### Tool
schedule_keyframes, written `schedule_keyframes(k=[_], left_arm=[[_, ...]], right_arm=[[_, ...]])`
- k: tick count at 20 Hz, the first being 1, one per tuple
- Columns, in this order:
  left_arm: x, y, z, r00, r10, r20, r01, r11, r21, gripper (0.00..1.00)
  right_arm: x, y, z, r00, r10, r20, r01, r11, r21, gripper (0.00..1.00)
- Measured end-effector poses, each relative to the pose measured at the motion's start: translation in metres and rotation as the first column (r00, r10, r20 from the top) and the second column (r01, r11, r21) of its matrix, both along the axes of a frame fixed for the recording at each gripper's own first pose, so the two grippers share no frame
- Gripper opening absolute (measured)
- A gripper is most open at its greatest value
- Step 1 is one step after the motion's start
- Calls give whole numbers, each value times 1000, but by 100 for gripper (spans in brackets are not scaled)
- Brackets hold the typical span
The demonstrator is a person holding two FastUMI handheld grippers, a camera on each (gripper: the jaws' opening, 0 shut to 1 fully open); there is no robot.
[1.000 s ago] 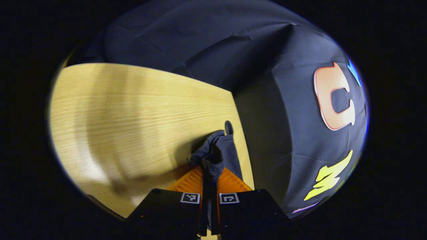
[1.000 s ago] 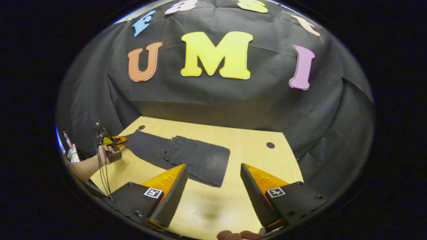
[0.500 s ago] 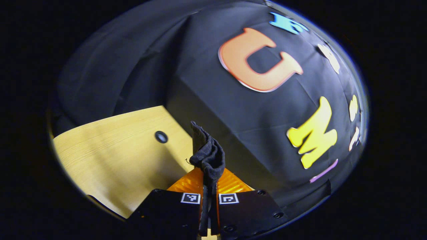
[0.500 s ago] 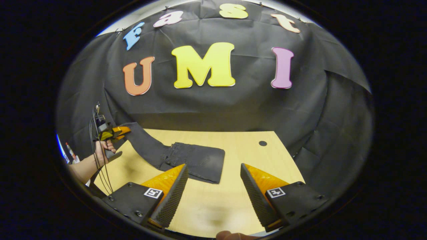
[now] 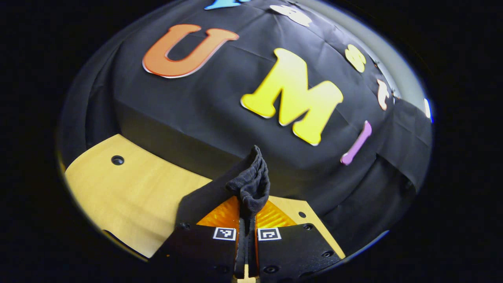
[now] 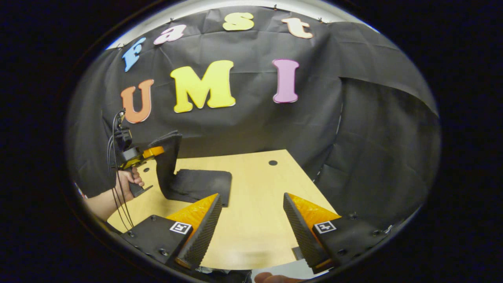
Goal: Grasp the waist and the cuffs of the jeans and fold them to make the two legs overlap; first hold the waist and fold one-third of the jeans toward the cuffs, then hold the cuffs and fold the remaining one-third in the same direction to finish folding.
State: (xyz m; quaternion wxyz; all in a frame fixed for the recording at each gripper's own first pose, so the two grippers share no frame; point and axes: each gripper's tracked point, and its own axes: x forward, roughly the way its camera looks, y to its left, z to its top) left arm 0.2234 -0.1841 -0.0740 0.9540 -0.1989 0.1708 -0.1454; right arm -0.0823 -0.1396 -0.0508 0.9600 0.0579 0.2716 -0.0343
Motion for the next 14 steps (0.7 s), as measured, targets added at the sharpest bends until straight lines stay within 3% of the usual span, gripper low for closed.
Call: schedule_keyframes(k=[7, 14], left_arm=[[0, -90, -114, 985, -137, -106, 156, 968, 197, 6], [0, -109, -194, 959, -77, -274, 112, 987, 114, 8]], right_arm=[[-8, -27, -16, 997, -46, -54, 44, 999, -29, 94], [-4, -27, -38, 993, -25, -119, 22, 999, -27, 95]])
